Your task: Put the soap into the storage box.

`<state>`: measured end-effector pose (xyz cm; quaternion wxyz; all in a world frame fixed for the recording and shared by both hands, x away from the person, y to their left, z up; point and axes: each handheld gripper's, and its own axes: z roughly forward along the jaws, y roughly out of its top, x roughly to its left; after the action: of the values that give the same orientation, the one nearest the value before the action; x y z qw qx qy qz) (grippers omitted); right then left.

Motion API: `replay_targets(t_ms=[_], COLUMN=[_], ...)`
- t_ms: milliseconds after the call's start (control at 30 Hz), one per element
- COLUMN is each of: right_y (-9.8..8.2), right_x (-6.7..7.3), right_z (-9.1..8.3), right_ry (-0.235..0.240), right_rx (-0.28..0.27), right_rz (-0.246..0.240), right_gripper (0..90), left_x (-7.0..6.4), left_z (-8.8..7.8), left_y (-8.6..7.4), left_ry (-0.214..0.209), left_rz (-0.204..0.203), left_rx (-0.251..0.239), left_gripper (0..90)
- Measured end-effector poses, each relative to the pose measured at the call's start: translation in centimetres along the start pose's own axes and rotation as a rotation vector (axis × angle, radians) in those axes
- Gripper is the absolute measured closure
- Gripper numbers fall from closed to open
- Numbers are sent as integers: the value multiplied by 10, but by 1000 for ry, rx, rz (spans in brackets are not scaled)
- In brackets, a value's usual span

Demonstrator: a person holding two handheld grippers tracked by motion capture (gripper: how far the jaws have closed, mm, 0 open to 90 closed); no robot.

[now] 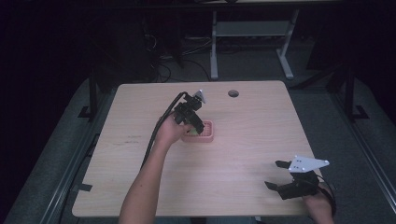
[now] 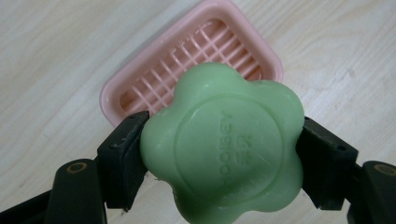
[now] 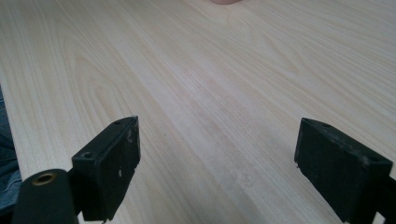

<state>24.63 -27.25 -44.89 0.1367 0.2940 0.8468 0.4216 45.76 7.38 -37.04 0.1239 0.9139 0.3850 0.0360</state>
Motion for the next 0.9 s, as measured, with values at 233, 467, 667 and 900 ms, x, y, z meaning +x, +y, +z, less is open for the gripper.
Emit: replay_targets(t_ms=[233, 467, 667, 900], right_y=[0, 0, 0, -1], right_x=[-1, -1, -1, -1], right_z=[0, 0, 0, 0], right_ry=[0, 0, 2, 2], right_rx=[-3, -4, -3, -1], right_rz=[-1, -3, 0, 5], right_gripper=[138, 138, 138, 138], left_x=[3, 9, 10, 13], left_z=[5, 16, 26, 34], left_y=[11, 17, 20, 21], left_ry=[-6, 3, 5, 1], left_rz=[-21, -47, -52, -71], left_rx=[-2, 7, 26, 37], left_gripper=[266, 266, 266, 266])
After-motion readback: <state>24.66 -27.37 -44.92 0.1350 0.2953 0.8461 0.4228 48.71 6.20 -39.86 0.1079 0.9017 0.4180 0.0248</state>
